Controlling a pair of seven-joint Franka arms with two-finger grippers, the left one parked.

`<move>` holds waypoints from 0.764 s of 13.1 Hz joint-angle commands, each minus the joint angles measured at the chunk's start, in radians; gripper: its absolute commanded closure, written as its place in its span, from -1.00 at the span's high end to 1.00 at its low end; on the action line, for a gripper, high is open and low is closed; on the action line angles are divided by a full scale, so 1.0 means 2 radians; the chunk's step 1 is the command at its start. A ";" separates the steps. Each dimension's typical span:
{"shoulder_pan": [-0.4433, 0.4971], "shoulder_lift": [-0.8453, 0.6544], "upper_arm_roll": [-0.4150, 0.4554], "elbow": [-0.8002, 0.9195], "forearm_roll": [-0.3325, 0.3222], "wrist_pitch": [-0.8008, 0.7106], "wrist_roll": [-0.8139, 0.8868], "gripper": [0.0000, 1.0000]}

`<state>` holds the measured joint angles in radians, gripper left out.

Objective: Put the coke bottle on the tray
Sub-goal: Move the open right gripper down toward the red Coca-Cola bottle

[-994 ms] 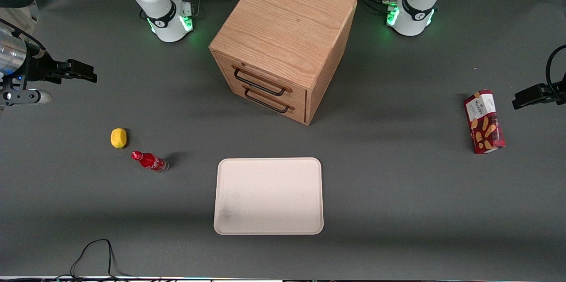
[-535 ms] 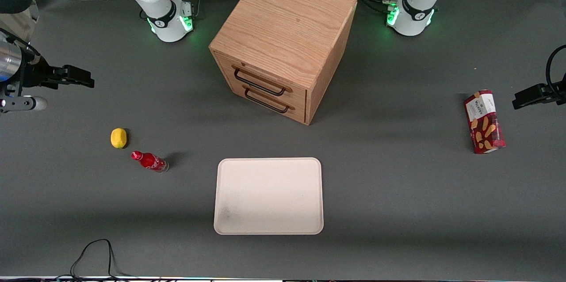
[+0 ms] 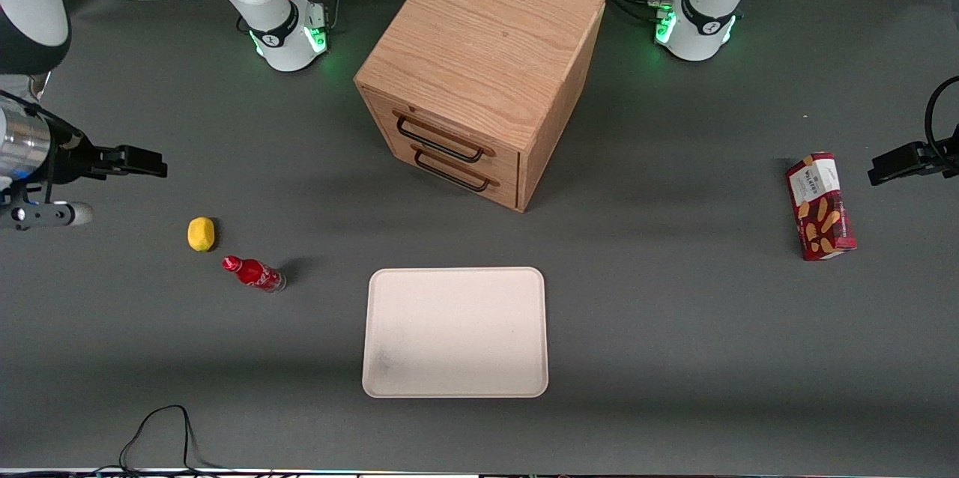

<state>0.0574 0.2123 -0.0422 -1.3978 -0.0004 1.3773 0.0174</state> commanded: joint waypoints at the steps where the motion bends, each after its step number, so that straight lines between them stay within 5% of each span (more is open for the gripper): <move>1: -0.002 0.031 0.002 0.022 0.007 0.026 -0.009 1.00; 10: 0.010 0.119 0.009 0.022 0.007 0.147 -0.006 1.00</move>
<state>0.0741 0.4153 -0.0210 -1.3924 0.0014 1.6406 0.0174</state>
